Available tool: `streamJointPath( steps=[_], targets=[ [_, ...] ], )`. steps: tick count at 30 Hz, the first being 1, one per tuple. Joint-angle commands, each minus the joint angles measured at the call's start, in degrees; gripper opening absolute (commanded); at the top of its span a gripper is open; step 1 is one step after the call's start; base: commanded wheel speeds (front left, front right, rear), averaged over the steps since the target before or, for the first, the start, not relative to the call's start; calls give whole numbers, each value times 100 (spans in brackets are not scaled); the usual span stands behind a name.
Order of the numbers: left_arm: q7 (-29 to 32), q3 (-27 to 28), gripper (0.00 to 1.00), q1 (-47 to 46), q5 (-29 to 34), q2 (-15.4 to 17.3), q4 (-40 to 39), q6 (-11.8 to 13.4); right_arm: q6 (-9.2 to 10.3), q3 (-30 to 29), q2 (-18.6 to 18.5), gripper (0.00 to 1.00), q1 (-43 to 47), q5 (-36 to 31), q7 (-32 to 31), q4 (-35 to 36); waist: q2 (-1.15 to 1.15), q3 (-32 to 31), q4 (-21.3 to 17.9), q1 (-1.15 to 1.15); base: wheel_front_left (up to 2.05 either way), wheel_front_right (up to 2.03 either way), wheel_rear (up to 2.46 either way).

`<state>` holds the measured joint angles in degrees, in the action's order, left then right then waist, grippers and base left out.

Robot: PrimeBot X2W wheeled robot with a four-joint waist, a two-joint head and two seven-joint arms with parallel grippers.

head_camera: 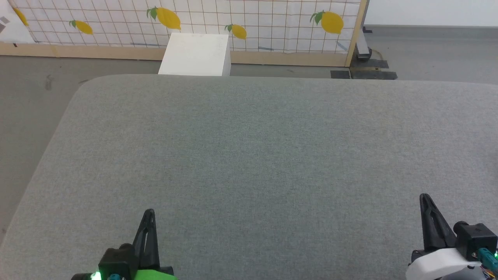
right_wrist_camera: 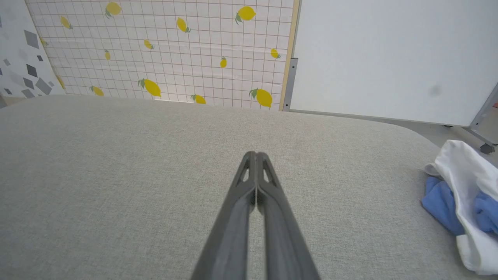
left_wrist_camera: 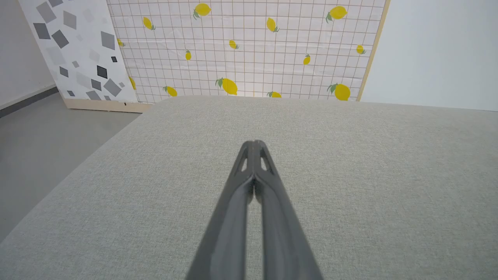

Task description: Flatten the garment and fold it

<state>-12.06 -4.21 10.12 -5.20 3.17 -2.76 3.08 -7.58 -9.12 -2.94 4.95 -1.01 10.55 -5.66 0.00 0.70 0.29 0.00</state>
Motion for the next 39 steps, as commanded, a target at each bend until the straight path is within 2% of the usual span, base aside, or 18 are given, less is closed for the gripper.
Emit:
streamJointPath(
  steps=[1,39],
  targets=[
    [41,32,0,-132,55,-6,12,-23,2,39,1,0,-98,20,-33,43,0,-1,0,0,0,0,0],
    [480,178,0,-463,230,-15,112,-130,4,368,3,0,-248,50,-418,240,0,-27,-11,0,0,0,0]
  ],
)
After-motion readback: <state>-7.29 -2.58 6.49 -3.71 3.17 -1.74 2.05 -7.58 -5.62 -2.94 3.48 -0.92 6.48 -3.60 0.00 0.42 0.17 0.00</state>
